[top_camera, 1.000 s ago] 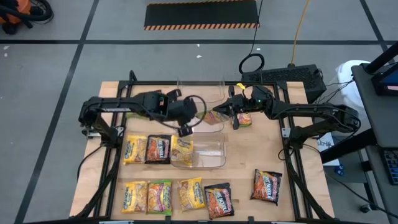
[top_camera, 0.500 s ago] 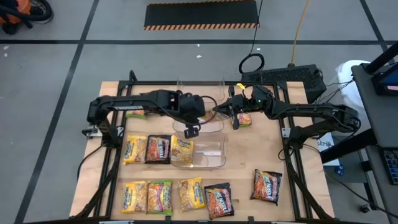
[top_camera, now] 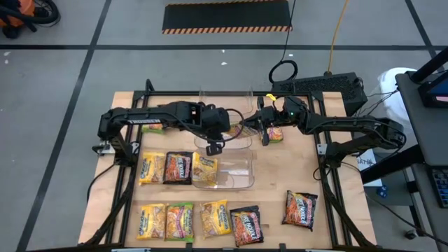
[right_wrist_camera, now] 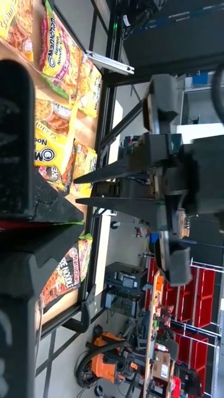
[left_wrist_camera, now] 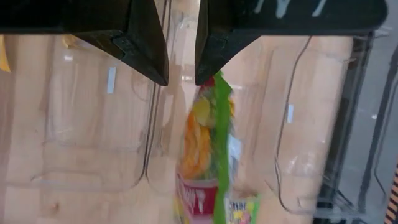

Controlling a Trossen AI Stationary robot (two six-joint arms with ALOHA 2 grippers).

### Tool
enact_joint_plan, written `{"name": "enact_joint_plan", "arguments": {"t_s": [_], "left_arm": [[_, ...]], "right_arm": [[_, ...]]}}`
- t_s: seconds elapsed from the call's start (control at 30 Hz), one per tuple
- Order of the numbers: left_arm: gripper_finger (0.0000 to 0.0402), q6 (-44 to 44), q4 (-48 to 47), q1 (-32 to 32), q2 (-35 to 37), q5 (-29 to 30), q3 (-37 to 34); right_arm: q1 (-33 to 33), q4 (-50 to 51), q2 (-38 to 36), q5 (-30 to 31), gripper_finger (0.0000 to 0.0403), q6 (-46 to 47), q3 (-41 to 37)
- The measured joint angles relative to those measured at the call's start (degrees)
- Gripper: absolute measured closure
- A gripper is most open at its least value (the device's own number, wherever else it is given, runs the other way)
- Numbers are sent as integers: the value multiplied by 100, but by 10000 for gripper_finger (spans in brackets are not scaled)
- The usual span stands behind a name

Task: Sort Maruchan noodles
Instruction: Put the green noodle pack into the center transparent bin

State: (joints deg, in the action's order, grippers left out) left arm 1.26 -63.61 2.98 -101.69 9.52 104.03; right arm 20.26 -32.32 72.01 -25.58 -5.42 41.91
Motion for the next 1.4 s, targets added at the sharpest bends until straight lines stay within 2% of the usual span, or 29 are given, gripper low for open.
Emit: {"name": "enact_joint_plan", "arguments": {"t_s": [0.33, 0.53, 1.4], "left_arm": [[316, -249, 47, 18, 61, 724, 9], [316, -234, 44, 136, 50, 24, 9], [316, -251, 395, 347, -34, -221, 4]], "right_arm": [[-1, 101, 0, -2, 403, -3, -2], [0, 92, 0, -2, 403, -43, -2], [1, 88, 0, -4, 403, -130, -2]]}}
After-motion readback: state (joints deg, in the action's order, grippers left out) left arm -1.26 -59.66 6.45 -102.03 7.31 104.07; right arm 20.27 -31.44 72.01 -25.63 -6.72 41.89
